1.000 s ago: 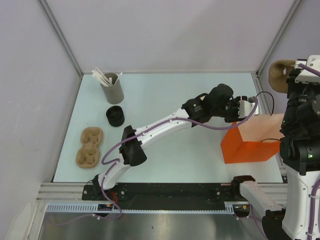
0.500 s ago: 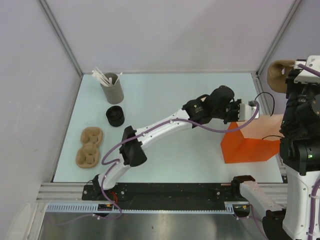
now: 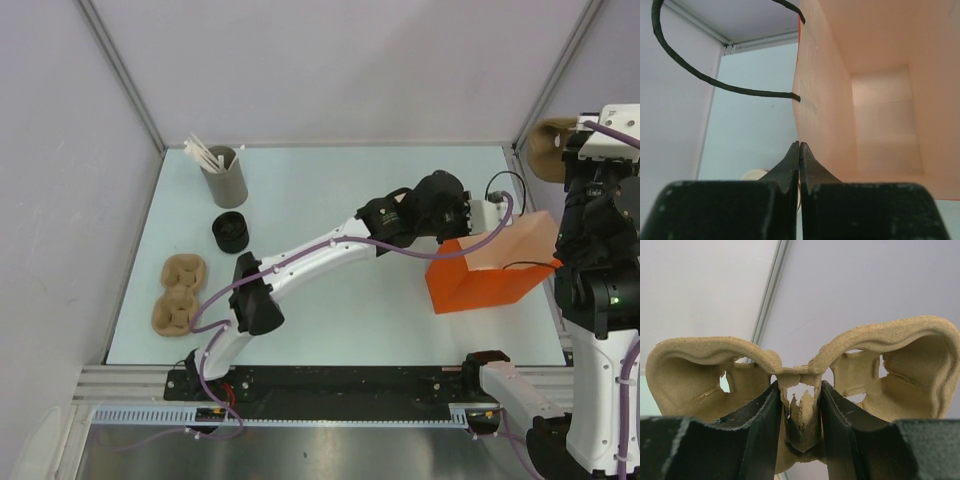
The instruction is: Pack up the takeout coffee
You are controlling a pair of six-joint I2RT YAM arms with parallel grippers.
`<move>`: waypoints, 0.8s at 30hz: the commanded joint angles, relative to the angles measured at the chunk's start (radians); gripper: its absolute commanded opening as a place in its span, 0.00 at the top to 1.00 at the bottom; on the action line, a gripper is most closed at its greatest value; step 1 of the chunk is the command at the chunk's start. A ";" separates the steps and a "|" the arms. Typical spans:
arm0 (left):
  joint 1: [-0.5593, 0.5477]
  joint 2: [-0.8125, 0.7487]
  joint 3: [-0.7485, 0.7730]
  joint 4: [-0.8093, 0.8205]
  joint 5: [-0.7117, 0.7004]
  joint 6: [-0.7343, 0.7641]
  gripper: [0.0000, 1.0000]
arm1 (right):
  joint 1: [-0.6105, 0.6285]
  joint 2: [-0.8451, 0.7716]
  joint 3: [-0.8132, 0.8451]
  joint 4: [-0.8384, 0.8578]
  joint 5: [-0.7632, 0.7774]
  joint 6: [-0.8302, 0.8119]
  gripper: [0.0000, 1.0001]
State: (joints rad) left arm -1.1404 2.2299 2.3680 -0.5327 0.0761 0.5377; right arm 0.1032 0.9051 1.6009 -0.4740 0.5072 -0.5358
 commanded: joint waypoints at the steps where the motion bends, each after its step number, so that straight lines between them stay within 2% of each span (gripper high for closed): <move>1: -0.007 -0.151 -0.038 -0.053 -0.073 -0.059 1.00 | 0.006 0.009 -0.006 0.057 -0.013 -0.007 0.60; 10: 0.008 -0.251 -0.098 -0.163 -0.147 -0.090 1.00 | 0.012 0.014 -0.002 0.052 -0.030 -0.003 0.60; 14: 0.031 -0.334 -0.209 -0.153 -0.156 -0.096 1.00 | 0.013 0.021 0.001 0.052 -0.038 -0.001 0.60; 19: 0.076 -0.415 -0.314 -0.115 -0.073 -0.085 1.00 | 0.015 0.029 0.008 0.049 -0.044 0.005 0.60; 21: 0.079 -0.435 -0.335 -0.110 0.037 -0.055 0.88 | 0.012 0.032 0.011 0.046 -0.045 0.005 0.60; 22: 0.079 -0.437 -0.337 -0.122 0.084 0.003 0.65 | 0.010 0.034 0.011 0.044 -0.045 0.005 0.60; 24: 0.077 -0.446 -0.335 -0.150 0.201 0.100 0.42 | 0.003 0.034 0.011 0.040 -0.048 0.005 0.60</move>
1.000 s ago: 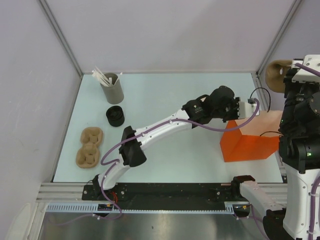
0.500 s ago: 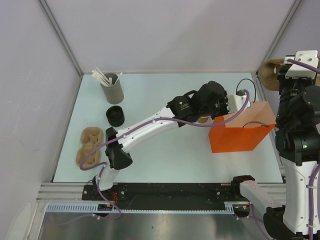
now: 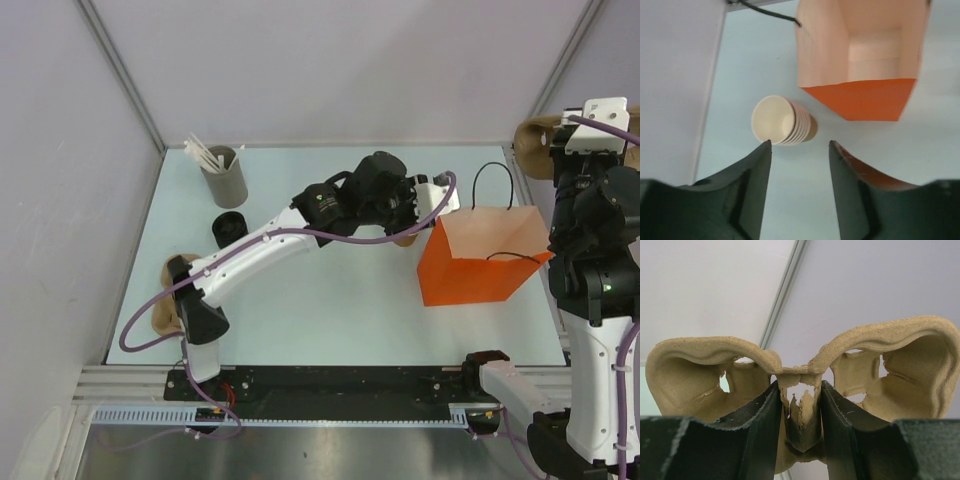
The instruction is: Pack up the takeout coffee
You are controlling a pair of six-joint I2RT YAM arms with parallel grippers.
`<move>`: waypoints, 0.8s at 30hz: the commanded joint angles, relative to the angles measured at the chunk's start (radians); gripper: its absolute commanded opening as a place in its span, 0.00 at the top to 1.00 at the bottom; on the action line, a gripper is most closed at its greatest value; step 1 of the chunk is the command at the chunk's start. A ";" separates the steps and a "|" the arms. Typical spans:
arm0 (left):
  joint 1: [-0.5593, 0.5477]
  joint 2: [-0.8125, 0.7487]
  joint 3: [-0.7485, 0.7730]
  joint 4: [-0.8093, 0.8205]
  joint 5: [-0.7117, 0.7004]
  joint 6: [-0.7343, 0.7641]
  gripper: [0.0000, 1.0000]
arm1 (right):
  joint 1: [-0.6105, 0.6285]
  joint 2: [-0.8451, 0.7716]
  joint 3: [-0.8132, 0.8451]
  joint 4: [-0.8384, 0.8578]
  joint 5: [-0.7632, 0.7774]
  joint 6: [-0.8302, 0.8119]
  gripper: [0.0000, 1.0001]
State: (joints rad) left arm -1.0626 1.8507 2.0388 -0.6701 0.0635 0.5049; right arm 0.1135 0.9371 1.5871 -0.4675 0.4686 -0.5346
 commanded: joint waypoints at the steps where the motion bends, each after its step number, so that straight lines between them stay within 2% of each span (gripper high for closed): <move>1: 0.000 -0.062 -0.003 -0.023 0.238 0.164 0.24 | -0.009 0.000 0.025 0.032 -0.012 0.005 0.60; 2: 0.000 -0.053 0.026 -0.040 0.257 0.191 0.20 | -0.012 0.000 0.024 0.027 -0.015 0.008 0.60; 5: -0.011 -0.012 0.064 -0.098 0.283 0.323 0.16 | -0.024 -0.006 0.024 0.023 -0.021 0.012 0.60; 6: -0.014 0.001 0.064 -0.106 0.291 0.409 0.16 | -0.029 -0.004 0.025 0.023 -0.022 0.013 0.60; 12: -0.034 0.080 0.127 -0.210 0.349 0.709 0.16 | -0.044 -0.001 0.031 0.009 -0.044 0.027 0.60; 16: -0.050 0.148 0.156 -0.223 0.300 0.881 0.15 | -0.052 -0.004 0.033 0.004 -0.050 0.033 0.60; 21: -0.051 0.194 0.181 -0.181 0.285 0.978 0.14 | -0.060 -0.011 0.031 -0.003 -0.059 0.038 0.60; 24: -0.051 0.214 0.207 -0.177 0.298 0.980 0.14 | -0.058 -0.012 0.031 -0.010 -0.064 0.039 0.60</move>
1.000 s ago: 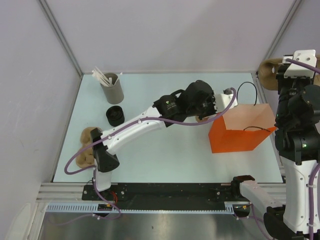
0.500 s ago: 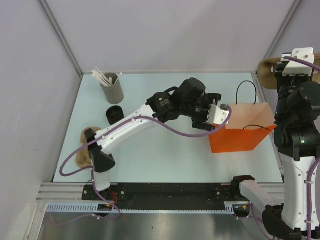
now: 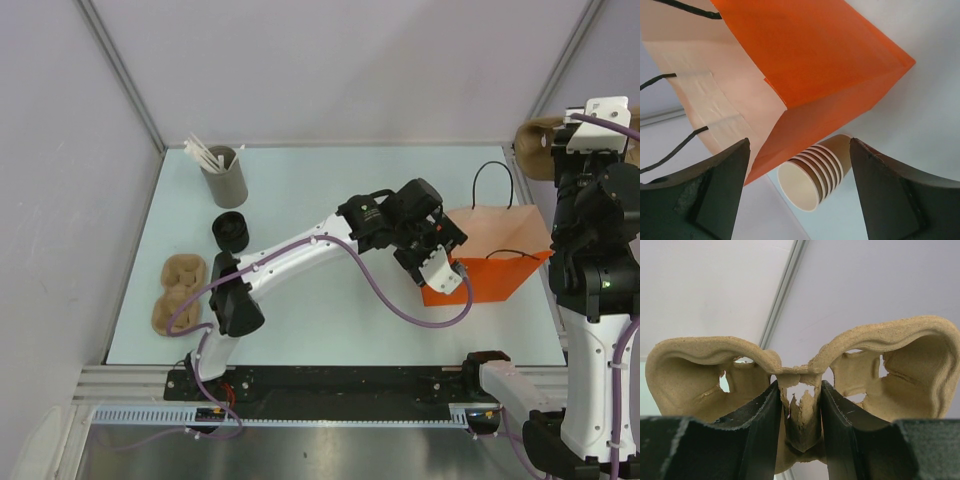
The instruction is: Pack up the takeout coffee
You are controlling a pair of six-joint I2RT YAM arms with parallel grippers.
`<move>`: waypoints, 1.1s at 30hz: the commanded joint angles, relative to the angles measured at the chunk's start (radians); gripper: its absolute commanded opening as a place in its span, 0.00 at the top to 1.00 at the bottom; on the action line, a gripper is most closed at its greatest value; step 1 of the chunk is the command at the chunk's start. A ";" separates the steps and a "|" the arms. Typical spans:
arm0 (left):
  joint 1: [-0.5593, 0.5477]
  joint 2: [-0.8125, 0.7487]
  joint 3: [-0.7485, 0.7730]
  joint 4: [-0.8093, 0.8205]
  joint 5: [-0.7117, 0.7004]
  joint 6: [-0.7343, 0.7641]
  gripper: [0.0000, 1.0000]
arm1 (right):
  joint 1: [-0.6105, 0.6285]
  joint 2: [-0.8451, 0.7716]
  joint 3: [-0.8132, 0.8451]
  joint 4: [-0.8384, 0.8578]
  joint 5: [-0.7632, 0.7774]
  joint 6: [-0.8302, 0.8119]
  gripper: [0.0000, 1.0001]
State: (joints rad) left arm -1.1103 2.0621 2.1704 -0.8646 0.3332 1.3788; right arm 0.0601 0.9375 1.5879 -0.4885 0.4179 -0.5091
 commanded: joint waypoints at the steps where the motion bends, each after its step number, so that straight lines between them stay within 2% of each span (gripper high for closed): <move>1: -0.003 0.006 0.078 0.021 0.032 0.108 0.14 | -0.006 -0.012 0.030 0.011 -0.016 0.015 0.60; 5: -0.003 0.021 0.083 0.019 0.038 0.117 0.15 | -0.006 -0.012 0.030 0.005 -0.027 0.023 0.60; 8: -0.002 0.027 0.085 0.032 0.035 0.112 0.25 | -0.008 -0.016 0.023 0.005 -0.031 0.024 0.60; 9: -0.002 0.029 0.085 0.041 0.032 0.095 0.33 | -0.008 -0.016 0.020 0.007 -0.031 0.024 0.60; 14: 0.000 0.029 0.086 0.052 0.029 0.088 0.49 | -0.006 -0.016 0.021 0.007 -0.031 0.024 0.60; 15: -0.002 0.029 0.086 0.050 0.027 0.085 0.60 | -0.006 -0.017 0.021 0.005 -0.033 0.026 0.60; 16: -0.002 0.029 0.086 0.047 0.027 0.085 0.78 | -0.008 -0.017 0.021 0.004 -0.034 0.027 0.60; 17: -0.002 0.029 0.085 0.052 0.027 0.074 0.88 | -0.009 -0.017 0.021 0.005 -0.037 0.029 0.60; 18: 0.000 0.027 0.085 0.055 0.027 0.066 0.90 | -0.008 -0.017 0.020 0.004 -0.039 0.030 0.60; 26: -0.002 0.006 0.083 0.032 0.012 0.049 0.89 | -0.011 -0.017 0.026 -0.002 -0.044 0.030 0.59; 33: -0.014 -0.088 0.042 -0.085 -0.011 0.026 0.92 | -0.009 -0.016 0.030 -0.001 -0.048 0.032 0.59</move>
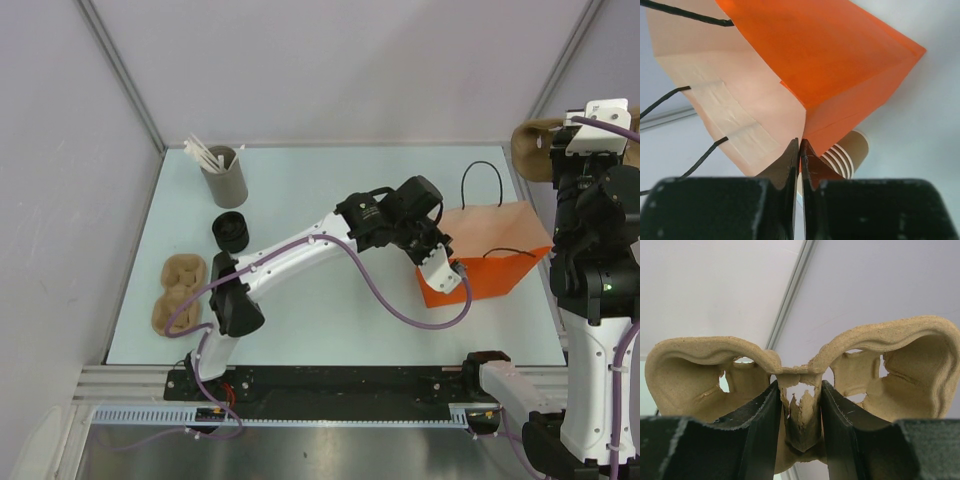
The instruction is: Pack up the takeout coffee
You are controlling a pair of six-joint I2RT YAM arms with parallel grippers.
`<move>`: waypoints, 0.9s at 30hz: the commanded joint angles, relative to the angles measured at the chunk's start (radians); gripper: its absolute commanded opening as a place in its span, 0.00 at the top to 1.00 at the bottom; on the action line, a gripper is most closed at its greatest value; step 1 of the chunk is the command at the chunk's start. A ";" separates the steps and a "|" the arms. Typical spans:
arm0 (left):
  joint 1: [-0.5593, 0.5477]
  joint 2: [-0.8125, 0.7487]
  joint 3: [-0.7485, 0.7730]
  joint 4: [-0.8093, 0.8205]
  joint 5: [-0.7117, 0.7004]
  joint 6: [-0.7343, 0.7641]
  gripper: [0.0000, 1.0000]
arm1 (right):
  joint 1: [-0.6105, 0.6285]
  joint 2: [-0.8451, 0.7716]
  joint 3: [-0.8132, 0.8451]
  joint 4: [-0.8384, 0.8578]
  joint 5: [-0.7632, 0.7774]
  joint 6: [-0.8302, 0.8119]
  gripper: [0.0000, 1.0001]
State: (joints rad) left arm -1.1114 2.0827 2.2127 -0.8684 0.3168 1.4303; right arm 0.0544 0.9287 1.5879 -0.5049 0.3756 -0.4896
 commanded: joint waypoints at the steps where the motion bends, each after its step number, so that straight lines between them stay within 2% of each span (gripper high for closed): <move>1: -0.014 -0.137 -0.016 -0.092 0.005 -0.033 0.92 | -0.005 -0.007 0.030 0.017 -0.007 0.013 0.59; 9: -0.021 -0.268 -0.105 -0.194 -0.016 -0.094 0.93 | -0.013 -0.004 0.027 0.016 -0.024 0.019 0.59; 13: -0.021 -0.346 -0.206 -0.204 -0.074 -0.122 0.96 | -0.019 -0.005 0.034 0.008 -0.040 0.026 0.59; 22: -0.011 -0.575 -0.497 -0.104 -0.254 -0.240 0.97 | -0.024 0.009 0.038 0.000 -0.064 0.037 0.59; 27: 0.028 -0.679 -0.626 -0.057 -0.347 -0.281 0.97 | -0.024 0.024 0.040 -0.009 -0.093 0.051 0.59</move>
State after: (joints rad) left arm -1.1149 1.5017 1.6562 -1.0000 0.0811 1.2102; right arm 0.0349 0.9432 1.5921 -0.5194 0.3141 -0.4622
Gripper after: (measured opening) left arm 0.035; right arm 0.407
